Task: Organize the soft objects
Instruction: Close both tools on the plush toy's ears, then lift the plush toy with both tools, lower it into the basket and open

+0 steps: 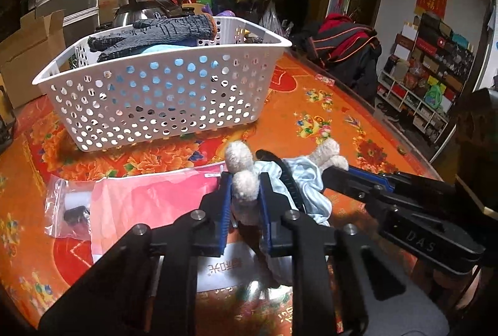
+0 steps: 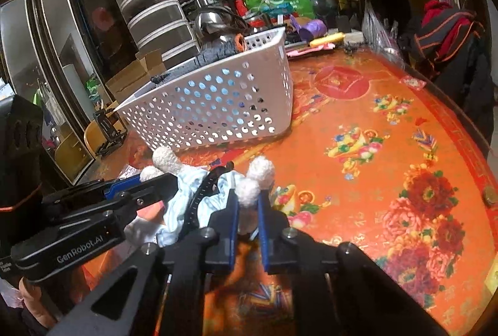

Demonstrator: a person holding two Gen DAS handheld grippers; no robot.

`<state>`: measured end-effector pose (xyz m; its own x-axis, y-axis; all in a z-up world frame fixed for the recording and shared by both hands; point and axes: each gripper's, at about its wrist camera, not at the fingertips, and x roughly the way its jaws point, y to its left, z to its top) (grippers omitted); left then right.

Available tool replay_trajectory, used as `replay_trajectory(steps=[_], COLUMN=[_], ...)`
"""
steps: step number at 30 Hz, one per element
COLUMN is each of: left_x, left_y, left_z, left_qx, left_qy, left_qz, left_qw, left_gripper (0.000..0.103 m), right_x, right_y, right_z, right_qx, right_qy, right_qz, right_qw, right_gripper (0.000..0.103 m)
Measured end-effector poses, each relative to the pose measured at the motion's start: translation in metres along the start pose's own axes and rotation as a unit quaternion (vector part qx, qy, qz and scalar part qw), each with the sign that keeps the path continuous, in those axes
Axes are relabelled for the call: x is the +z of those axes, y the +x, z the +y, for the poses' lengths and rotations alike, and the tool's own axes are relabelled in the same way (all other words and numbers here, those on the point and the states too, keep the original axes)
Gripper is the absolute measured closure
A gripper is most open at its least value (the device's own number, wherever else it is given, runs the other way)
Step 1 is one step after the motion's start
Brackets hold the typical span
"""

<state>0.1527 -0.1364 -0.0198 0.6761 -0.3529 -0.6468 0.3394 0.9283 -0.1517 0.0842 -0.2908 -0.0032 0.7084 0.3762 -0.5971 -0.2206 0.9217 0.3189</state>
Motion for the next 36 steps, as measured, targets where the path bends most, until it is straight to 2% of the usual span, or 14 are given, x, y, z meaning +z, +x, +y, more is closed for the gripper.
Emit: replay_trajectory(steps=[6, 15, 25, 32, 36], left_x=[-0.003, -0.003, 0.009, 0.030, 0.056], left_y=[-0.021, -0.063, -0.108, -0.121, -0.123], left_z=[0.024, 0.034, 0.040, 0.049, 0.052], left_qx=[-0.044, -0.058, -0.063, -0.065, -0.062], left_qy=[-0.038, -0.045, -0.050, -0.063, -0.063], left_qz=[-0.025, -0.075, -0.109, -0.113, -0.111], left_qw=[0.9980, 0.9945, 0.9907, 0.9894, 0.9898], left_gripper=[0.089, 0.090, 0.090, 0.090, 0.090], right_x=[0.002, 0.007, 0.025, 0.049, 0.068], right_y=[-0.019, -0.042, -0.065, -0.067, -0.069], right_z=[0.013, 0.043, 0.072, 0.086, 0.097], right_qx=[0.000, 0.002, 0.014, 0.022, 0.019], right_qy=[-0.016, -0.054, -0.089, -0.108, -0.127], right_qz=[-0.024, -0.054, -0.078, -0.079, -0.081], right_qw=[1.000, 0.997, 0.993, 0.991, 0.988], right_gripper=[0.094, 0.094, 0.094, 0.094, 0.094])
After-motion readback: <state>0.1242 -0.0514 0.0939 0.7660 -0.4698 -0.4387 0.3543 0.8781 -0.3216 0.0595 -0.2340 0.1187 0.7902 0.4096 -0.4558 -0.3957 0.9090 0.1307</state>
